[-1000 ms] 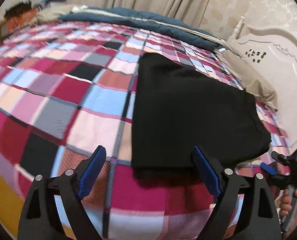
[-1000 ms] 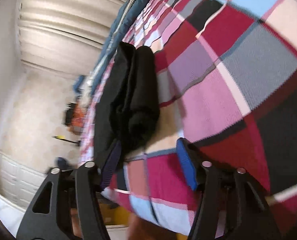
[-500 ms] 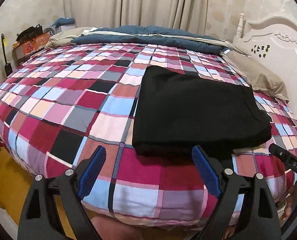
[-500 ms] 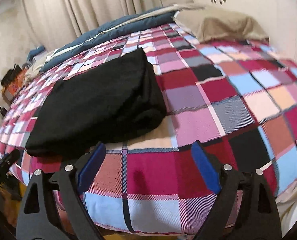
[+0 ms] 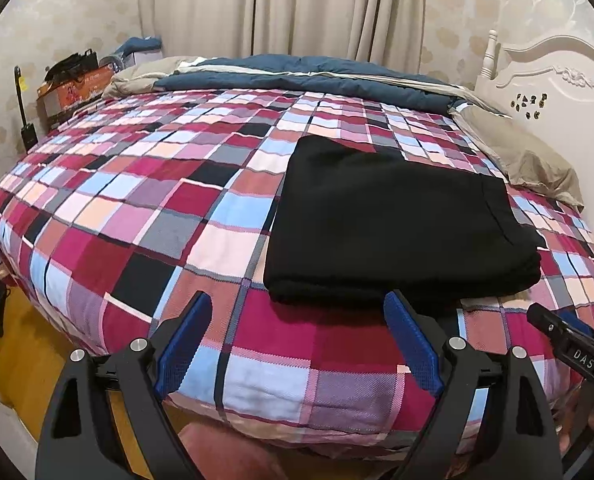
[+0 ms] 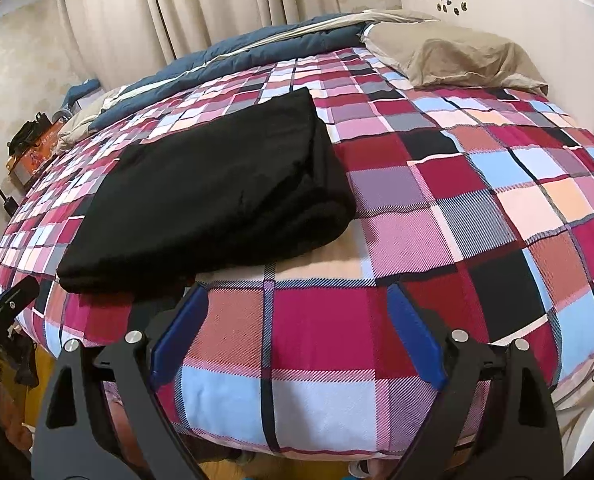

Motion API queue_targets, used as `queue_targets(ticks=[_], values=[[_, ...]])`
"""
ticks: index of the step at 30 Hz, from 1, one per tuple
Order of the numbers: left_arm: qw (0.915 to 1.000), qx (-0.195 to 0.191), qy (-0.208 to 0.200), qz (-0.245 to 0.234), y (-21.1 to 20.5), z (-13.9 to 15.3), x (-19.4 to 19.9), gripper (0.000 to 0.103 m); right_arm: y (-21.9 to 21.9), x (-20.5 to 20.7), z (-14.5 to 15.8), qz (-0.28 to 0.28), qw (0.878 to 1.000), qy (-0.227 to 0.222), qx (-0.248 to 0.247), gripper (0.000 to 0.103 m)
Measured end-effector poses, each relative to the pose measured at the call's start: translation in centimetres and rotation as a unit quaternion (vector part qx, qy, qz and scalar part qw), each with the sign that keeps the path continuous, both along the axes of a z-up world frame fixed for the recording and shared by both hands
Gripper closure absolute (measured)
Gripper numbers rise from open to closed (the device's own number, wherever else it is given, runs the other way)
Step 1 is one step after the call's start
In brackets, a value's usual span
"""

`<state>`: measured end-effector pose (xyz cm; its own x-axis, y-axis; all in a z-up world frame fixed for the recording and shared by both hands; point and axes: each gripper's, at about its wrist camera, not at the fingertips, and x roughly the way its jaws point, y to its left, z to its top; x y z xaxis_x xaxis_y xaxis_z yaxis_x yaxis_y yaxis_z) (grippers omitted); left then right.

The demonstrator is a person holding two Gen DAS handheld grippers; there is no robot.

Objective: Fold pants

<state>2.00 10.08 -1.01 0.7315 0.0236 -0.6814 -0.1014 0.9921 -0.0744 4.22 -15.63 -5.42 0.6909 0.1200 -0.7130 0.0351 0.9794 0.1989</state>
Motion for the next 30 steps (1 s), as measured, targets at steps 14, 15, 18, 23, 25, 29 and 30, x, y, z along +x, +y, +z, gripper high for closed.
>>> queue_targets(ticks=[14, 15, 18, 23, 25, 29, 30], values=[[0.9999, 0.012, -0.003, -0.004, -0.6, 0.1, -0.1, 0.016, 0.4, 0.0, -0.5, 0.006, 1.0, 0.006, 0.002, 0.013], [0.9999, 0.011, -0.003, -0.004, -0.6, 0.1, -0.1, 0.017, 0.3, 0.0, -0.5, 0.006, 1.0, 0.006, 0.003, 0.013], [0.9999, 0.01, -0.002, -0.006, -0.7, 0.1, -0.1, 0.016, 0.4, 0.0, -0.5, 0.006, 1.0, 0.007, 0.002, 0.013], [0.9999, 0.013, -0.004, -0.008, -0.9, 0.3, -0.1, 0.016, 0.4, -0.1, -0.5, 0.006, 1.0, 0.008, 0.001, 0.013], [0.9999, 0.011, -0.004, -0.009, -0.9, 0.3, -0.1, 0.016, 0.4, -0.1, -0.6, 0.006, 1.0, 0.008, 0.001, 0.013], [0.9999, 0.012, -0.004, -0.01, -1.0, 0.4, -0.1, 0.016, 0.4, -0.1, -0.6, 0.007, 1.0, 0.009, 0.001, 0.013], [0.9998, 0.013, -0.004, -0.011, -1.0, 0.4, -0.1, 0.017, 0.4, -0.1, -0.7, 0.007, 1.0, 0.01, 0.001, 0.013]])
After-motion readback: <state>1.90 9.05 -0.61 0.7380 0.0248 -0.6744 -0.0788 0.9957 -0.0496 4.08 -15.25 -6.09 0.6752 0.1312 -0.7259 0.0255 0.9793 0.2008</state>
